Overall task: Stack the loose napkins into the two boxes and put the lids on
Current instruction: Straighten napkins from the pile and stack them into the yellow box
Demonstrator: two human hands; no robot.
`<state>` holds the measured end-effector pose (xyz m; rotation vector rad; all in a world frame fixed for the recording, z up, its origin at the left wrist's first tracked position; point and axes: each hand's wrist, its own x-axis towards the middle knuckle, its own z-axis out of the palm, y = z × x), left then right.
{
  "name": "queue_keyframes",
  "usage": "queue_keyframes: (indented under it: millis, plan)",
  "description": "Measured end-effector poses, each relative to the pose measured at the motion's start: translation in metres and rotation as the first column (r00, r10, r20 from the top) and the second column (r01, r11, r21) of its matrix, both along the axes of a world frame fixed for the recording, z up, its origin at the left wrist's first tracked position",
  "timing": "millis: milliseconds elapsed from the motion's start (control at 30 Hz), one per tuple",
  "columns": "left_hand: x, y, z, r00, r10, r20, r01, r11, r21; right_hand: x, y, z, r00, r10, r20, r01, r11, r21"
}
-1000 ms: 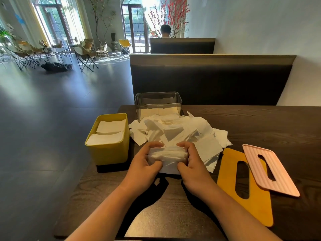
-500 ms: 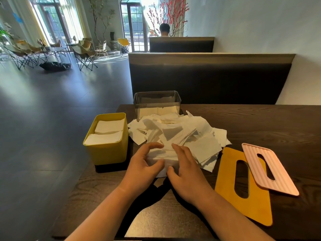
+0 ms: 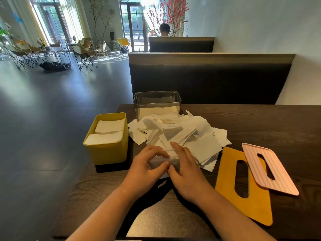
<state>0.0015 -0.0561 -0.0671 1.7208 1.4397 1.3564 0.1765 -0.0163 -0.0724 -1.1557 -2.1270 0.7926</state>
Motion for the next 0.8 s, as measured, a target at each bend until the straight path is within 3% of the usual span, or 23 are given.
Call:
queue_keyframes:
  millis: [100,267,633,800]
  plan:
    - [0.0007,0.0000,-0.0015,1.000,0.023,0.006,-0.023,1.000,0.011,-0.0009,0.0023,-0.0010,1.000,-0.020,0.010,0.020,0.999,0.039]
    - [-0.0006,-0.0031,0.0020,0.990,0.019,0.141,-0.006,0.995,-0.097,0.0012,0.0023,-0.0004,0.985,-0.062,-0.163,0.079,0.992,0.098]
    - [-0.0012,-0.0012,0.0012,1.000,-0.002,-0.019,-0.002,0.982,-0.189,0.0005,0.0049,-0.0012,0.993,-0.085,-0.083,0.085,0.996,-0.005]
    - [-0.0007,-0.0022,0.0060,0.998,0.049,0.050,-0.039,0.982,-0.185,0.0033,0.0039,0.0024,0.980,-0.104,-0.172,0.106,0.994,-0.001]
